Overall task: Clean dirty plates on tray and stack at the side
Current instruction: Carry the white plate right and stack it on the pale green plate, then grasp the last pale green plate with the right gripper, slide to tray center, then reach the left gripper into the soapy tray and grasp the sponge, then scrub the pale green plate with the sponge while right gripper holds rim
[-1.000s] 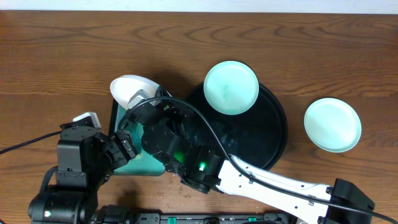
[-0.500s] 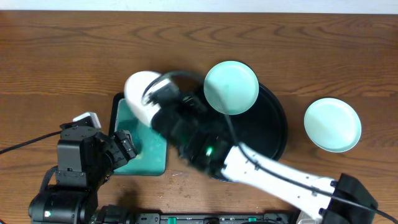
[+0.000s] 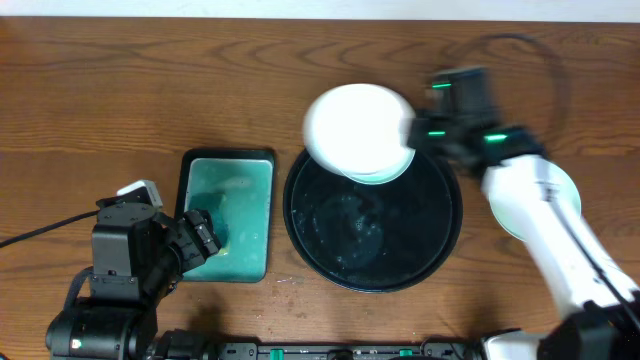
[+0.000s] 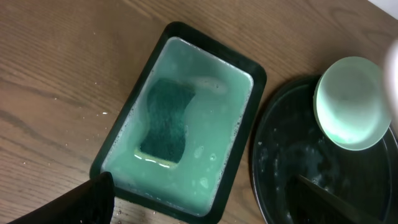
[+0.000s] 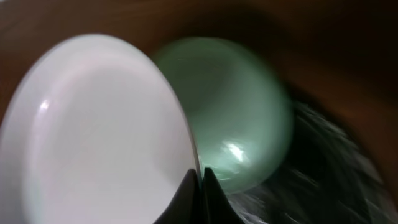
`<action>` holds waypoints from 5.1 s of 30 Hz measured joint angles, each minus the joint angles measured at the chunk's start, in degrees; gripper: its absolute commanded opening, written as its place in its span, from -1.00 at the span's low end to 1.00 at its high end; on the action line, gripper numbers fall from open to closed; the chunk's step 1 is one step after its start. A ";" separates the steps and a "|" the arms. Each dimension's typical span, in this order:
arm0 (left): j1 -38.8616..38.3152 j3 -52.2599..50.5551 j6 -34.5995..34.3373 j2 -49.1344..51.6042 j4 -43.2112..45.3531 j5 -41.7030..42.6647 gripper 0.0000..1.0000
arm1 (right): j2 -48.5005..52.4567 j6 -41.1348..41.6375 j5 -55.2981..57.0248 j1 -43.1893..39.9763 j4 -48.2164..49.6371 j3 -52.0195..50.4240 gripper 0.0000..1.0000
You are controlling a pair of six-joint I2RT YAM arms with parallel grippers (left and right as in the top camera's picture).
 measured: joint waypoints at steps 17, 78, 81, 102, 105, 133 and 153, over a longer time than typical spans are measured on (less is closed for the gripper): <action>0.00 0.00 -0.02 0.00 0.00 0.00 0.75 | 0.83 1.57 8.11 -45.51 -15.43 -6.91 -0.74; 0.00 0.00 0.00 0.00 0.00 0.00 0.76 | 9.07 -16.13 1.29 6.05 -3.52 -7.85 -0.98; 0.00 0.00 -0.02 0.00 0.00 0.00 0.75 | 9.31 -15.30 -0.28 8.17 -8.41 -8.87 -0.98; 0.00 0.00 0.00 0.00 0.07 0.00 0.75 | 7.65 -2.97 -0.02 6.38 -6.67 -18.10 -0.20; 0.00 -0.02 -0.02 0.20 1.25 0.00 0.75 | 3.04 -4.59 -0.44 6.23 -6.23 -18.03 -0.20; 0.00 -9.79 1.18 50.53 21.73 -3.74 -0.86 | -12.11 -8.66 -1.27 6.25 -9.27 -17.33 -0.17; 0.26 3.54 8.87 38.34 4.26 3.67 -0.86 | -0.72 -6.86 3.78 6.25 -6.73 -17.33 -0.02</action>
